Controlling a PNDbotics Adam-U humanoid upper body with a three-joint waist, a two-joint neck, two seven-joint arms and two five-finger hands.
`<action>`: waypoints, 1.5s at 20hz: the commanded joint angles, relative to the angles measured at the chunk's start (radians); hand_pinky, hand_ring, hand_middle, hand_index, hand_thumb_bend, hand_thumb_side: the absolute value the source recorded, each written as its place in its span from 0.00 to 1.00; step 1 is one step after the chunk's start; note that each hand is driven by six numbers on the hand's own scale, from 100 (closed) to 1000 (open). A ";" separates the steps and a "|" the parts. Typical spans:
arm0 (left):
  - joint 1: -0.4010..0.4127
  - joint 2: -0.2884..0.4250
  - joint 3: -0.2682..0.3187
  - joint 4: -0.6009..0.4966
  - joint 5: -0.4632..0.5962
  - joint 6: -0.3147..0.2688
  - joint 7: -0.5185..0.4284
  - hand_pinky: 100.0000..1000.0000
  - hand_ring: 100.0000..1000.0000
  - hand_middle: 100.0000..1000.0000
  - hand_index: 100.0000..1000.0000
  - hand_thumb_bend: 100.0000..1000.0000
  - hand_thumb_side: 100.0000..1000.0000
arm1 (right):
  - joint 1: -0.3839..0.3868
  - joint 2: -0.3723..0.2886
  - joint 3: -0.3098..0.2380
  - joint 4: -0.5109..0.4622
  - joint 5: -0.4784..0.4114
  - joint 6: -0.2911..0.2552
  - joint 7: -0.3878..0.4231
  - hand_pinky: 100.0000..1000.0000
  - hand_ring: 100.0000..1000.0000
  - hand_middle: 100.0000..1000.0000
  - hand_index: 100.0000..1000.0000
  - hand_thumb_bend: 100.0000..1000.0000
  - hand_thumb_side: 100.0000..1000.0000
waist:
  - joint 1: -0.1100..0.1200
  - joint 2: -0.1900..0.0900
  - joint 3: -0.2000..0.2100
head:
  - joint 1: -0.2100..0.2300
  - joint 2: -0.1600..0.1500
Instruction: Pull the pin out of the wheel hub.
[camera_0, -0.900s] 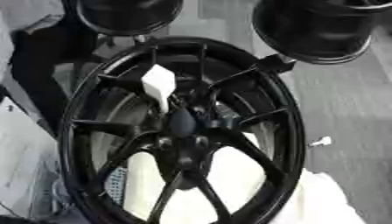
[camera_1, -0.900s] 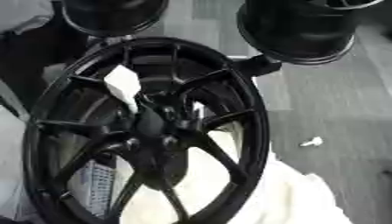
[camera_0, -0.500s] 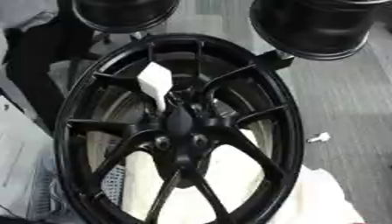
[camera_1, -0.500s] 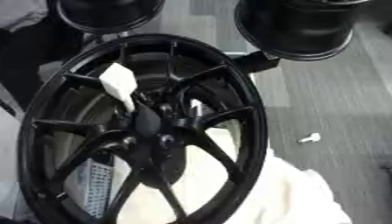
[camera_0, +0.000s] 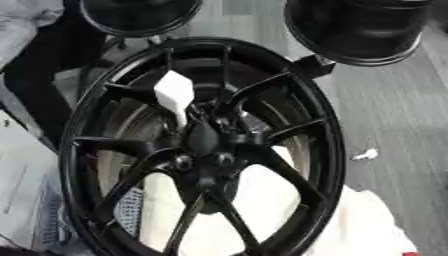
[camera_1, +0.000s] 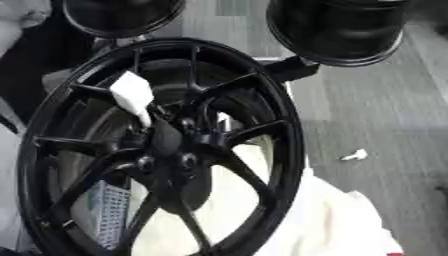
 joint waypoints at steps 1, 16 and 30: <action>-0.040 0.046 -0.050 -0.078 -0.044 -0.047 -0.100 0.80 0.75 0.70 0.82 0.54 0.33 | -0.019 -0.035 -0.006 -0.006 0.003 -0.003 0.005 0.87 0.80 0.71 0.78 0.00 0.50 | 0.004 -0.019 -0.003 | 0.002 -0.010; -0.270 -0.028 -0.310 -0.121 -0.147 -0.134 -0.475 0.82 0.77 0.72 0.82 0.55 0.33 | -0.044 -0.029 0.023 -0.002 0.014 -0.013 0.033 0.87 0.80 0.71 0.78 0.00 0.51 | 0.028 -0.023 -0.020 | 0.012 -0.017; -0.405 -0.170 -0.434 0.007 -0.125 -0.169 -0.582 0.82 0.77 0.72 0.83 0.56 0.31 | -0.056 -0.018 0.032 0.005 0.016 -0.015 0.042 0.87 0.80 0.71 0.78 0.00 0.51 | 0.025 -0.027 -0.035 | 0.011 -0.014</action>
